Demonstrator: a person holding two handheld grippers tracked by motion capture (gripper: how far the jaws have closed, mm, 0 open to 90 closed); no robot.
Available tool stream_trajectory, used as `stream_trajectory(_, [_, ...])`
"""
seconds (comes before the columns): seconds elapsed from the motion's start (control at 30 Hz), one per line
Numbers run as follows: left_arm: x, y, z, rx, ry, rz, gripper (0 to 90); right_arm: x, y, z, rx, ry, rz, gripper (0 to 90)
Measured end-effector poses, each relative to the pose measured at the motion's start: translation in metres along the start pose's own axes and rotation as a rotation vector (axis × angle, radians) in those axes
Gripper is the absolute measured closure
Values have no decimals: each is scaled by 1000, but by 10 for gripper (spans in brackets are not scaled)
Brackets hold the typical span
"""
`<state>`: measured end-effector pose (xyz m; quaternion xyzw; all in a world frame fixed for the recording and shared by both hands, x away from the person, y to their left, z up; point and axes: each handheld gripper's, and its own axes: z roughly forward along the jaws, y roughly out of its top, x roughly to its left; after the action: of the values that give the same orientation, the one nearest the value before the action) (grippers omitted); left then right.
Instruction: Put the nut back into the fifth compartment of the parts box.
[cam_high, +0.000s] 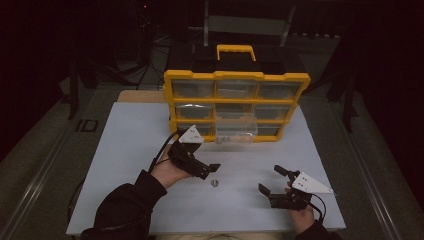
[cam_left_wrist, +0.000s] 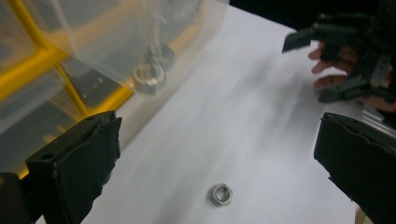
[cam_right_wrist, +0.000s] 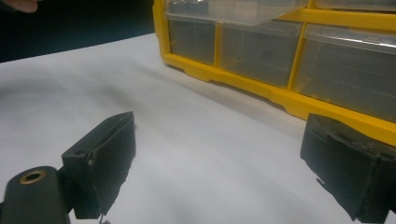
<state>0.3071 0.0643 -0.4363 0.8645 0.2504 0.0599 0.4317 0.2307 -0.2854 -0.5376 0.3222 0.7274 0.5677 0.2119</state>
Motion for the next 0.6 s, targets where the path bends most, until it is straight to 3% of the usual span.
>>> stream_trajectory(0.4, [-9,-24,18,22,-36,0,0,0,0,0,1,2,0,107])
stream_trajectory(0.6, [-11,-39,30,39,-87,16,7,0,0,0,2,1,1,107])
